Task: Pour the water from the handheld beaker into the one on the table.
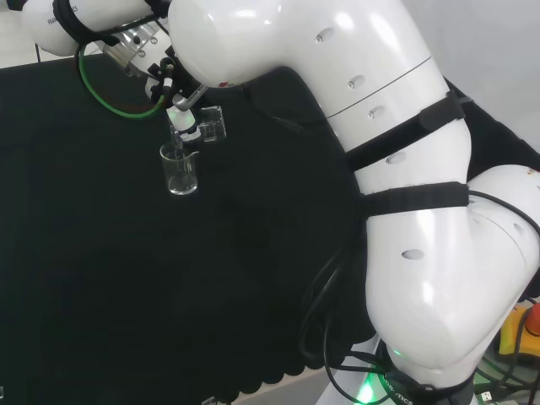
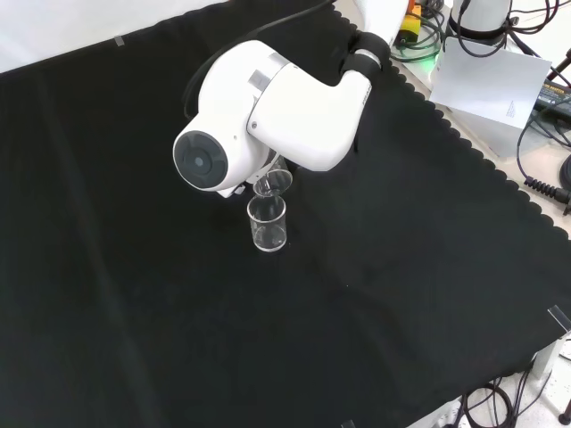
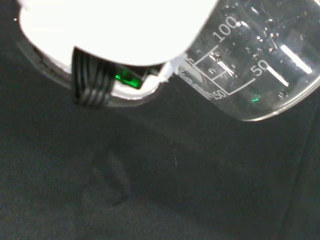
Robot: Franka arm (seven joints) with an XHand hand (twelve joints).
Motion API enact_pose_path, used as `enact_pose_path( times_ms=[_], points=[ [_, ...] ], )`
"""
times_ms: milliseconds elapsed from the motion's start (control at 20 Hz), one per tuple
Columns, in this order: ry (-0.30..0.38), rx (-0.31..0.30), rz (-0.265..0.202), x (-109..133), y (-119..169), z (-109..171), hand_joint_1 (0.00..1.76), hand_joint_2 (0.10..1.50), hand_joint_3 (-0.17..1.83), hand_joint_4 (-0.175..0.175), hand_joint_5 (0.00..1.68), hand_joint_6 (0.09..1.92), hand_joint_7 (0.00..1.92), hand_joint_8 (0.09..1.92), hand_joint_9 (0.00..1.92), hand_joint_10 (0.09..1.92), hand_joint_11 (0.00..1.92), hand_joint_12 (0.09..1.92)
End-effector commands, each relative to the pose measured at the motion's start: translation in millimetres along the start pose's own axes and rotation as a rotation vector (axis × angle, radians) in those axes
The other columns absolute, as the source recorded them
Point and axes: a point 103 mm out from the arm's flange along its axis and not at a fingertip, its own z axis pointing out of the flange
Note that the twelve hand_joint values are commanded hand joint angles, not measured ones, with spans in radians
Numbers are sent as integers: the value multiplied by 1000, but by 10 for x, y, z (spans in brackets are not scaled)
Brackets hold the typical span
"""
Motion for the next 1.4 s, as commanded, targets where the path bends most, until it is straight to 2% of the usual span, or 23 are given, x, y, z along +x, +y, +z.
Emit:
enact_pose_path(
  times_ms=[50, 950, 1400],
  points=[
    [9, -1, -5, -26, 10, 18, 1304, 589, 851, -175, 1167, 918, 1225, 896, 1464, 840, 1178, 754],
    [2, 6, -4, 2, 10, -18, 1304, 590, 850, -175, 1165, 920, 1224, 898, 1463, 841, 1178, 754],
    [7, -15, -3, 18, 13, -17, 1304, 590, 849, -175, 1165, 921, 1223, 898, 1464, 842, 1180, 755]
  ],
)
